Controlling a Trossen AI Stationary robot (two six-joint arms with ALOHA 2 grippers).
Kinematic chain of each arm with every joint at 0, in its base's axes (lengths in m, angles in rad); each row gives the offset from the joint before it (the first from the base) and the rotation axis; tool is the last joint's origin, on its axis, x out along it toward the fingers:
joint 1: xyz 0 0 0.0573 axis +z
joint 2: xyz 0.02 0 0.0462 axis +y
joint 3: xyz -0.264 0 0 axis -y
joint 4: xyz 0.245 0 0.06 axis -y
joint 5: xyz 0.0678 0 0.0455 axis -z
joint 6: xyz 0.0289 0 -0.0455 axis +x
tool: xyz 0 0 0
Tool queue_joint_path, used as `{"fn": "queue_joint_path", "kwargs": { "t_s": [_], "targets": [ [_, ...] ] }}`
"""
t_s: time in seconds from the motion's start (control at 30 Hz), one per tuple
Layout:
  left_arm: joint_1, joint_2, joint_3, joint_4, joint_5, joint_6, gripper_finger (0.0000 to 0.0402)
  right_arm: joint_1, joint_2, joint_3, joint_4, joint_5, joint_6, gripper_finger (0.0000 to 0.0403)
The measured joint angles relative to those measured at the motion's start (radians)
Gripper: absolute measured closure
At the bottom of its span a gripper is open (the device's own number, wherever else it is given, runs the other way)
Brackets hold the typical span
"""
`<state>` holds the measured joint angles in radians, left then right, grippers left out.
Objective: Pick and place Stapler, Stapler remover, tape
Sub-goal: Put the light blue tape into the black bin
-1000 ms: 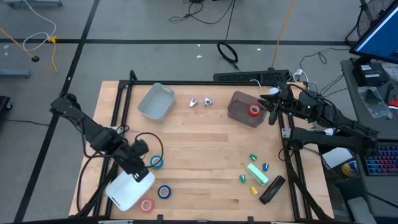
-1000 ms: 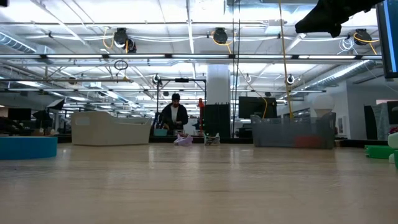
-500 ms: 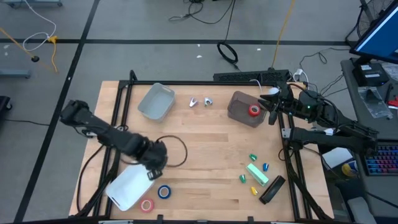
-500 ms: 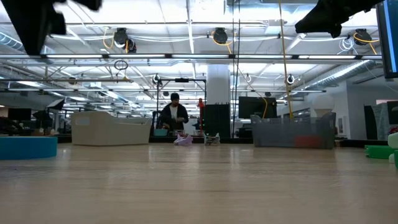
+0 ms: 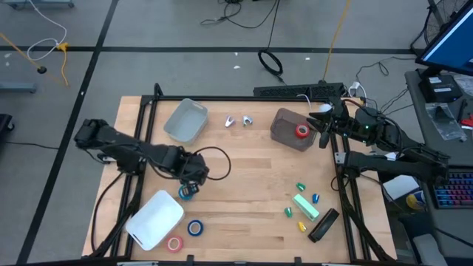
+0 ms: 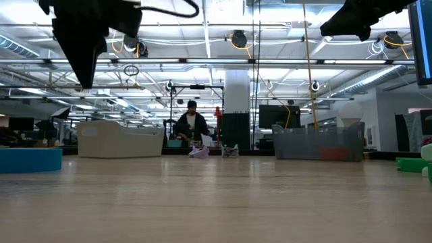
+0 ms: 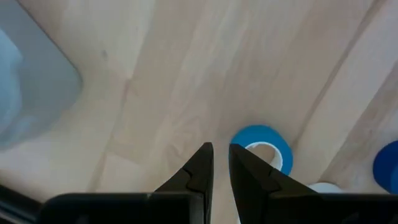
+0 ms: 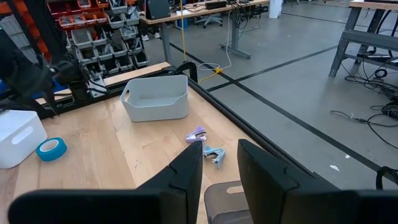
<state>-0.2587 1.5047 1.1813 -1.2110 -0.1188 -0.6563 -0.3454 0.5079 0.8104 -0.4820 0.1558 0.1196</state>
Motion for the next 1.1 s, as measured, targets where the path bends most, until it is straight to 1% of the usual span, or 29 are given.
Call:
{"fn": "queue_joint_path", "kwargs": {
  "t_s": [0.17, 0.27, 0.4, 0.6, 0.73, 0.83, 0.97, 1.1],
  "targets": [
    [0.018, 0.0, -0.101, 0.11, 0.106, -0.011, 0.0352, 0.0, 0.0, 0.0, 0.0, 0.0, 0.0, 0.0309],
    [0.018, 0.001, -0.151, 0.149, 0.157, -0.01, 0.0343, 0.0, 0.0, 0.0, 0.0, 0.0, 0.0, 0.0309],
    [0.019, 0.001, -0.177, 0.168, 0.17, -0.035, 0.0309, 0.0, 0.0, 0.0, 0.0, 0.0, 0.0, 0.0309],
    [0.018, 0.001, -0.178, 0.169, 0.17, -0.034, 0.0243, 0.0, 0.0, 0.0, 0.0, 0.0, 0.0, 0.0309],
    [0.018, 0.001, -0.197, 0.174, 0.173, -0.042, 0.0213, 0.0, 0.0, 0.0, 0.0, 0.0, 0.0, 0.0309],
    [0.018, 0.001, -0.243, 0.214, 0.219, -0.063, 0.0203, 0.0, 0.0, 0.0, 0.0, 0.0, 0.0, 0.0309],
    [0.016, 0.001, -0.299, 0.292, 0.281, -0.083, 0.0202, 0.0, 0.0, 0.0, 0.0, 0.0, 0.0, 0.0309],
    [0.017, 0.001, -0.314, 0.3, 0.276, -0.083, 0.0201, 0.0, 0.0, 0.0, 0.0, 0.005, 0.0, 0.0309]
  ]
}}
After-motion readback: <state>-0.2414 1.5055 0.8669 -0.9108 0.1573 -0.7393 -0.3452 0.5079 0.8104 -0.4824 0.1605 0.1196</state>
